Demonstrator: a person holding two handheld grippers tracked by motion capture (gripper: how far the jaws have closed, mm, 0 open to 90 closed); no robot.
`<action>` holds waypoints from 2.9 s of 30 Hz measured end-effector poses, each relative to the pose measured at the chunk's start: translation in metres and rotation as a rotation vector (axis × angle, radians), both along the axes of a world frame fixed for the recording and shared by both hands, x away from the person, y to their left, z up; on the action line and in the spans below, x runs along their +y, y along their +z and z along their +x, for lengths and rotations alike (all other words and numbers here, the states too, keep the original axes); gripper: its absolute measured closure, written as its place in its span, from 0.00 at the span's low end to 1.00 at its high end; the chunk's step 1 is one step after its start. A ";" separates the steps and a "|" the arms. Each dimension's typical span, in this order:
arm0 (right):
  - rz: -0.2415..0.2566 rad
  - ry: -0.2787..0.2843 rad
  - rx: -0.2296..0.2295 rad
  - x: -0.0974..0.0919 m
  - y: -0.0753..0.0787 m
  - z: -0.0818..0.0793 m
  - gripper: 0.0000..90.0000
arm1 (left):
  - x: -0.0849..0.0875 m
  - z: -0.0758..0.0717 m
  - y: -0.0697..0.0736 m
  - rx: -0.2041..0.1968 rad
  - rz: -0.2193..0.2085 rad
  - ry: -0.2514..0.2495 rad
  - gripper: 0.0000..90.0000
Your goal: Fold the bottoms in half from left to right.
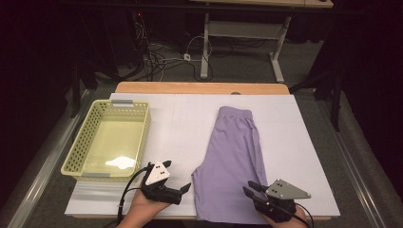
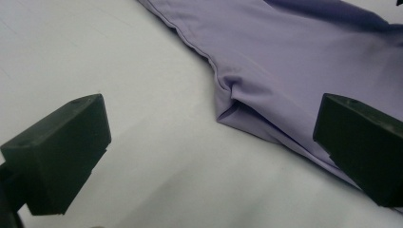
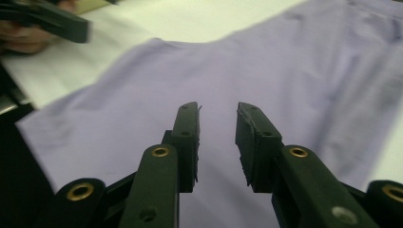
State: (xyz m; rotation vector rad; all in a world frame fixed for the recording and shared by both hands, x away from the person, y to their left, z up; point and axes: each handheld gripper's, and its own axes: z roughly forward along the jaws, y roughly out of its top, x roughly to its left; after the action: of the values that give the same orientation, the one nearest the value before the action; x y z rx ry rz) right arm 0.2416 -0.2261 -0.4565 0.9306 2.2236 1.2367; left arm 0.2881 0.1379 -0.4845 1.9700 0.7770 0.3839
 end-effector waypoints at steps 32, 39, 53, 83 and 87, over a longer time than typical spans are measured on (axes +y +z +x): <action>-0.044 -0.254 0.119 -0.061 -0.028 0.038 0.91 | 0.000 0.000 -0.002 -0.016 -0.013 -0.026 0.00; -0.036 -0.249 0.102 -0.062 -0.027 0.041 0.86 | -0.006 0.015 0.000 -0.011 0.011 -0.030 0.00; -0.060 -0.228 0.086 -0.041 -0.019 0.069 0.85 | -0.003 0.013 -0.002 -0.030 -0.024 -0.061 0.00; -0.086 -0.306 0.098 -0.034 -0.009 0.168 0.91 | 0.001 0.013 -0.003 -0.041 -0.059 -0.094 0.00; -0.069 -0.328 0.116 -0.037 -0.012 0.181 0.90 | 0.003 0.012 -0.003 -0.046 -0.070 -0.097 0.00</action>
State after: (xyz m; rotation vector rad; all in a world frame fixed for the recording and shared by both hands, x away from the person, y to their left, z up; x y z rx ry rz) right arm 0.4228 -0.2633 -0.4687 1.3061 2.0755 0.9718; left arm 0.3001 0.1404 -0.4873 1.9192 0.6541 0.3383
